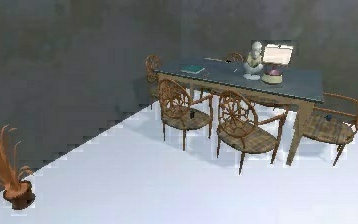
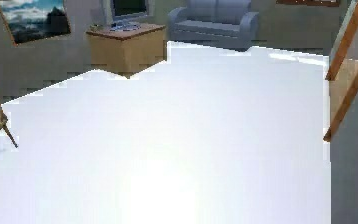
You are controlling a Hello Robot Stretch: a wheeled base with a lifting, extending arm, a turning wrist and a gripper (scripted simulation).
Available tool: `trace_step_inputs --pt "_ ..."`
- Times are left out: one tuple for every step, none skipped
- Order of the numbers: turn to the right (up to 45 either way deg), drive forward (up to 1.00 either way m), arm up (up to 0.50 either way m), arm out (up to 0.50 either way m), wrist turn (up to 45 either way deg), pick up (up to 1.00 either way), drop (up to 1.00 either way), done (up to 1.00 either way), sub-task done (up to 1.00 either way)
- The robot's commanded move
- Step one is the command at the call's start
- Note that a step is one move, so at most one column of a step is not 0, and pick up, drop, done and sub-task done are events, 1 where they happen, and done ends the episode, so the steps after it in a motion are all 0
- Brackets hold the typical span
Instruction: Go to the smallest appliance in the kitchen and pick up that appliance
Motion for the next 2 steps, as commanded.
trace_step_inputs --pt "45.0 0.00 0.00 0.00 0.0 0.00 0.00 0.00 0.00" --pt "45.0 0.00 0.00 0.00 0.0 0.00 0.00 0.00 0.00"
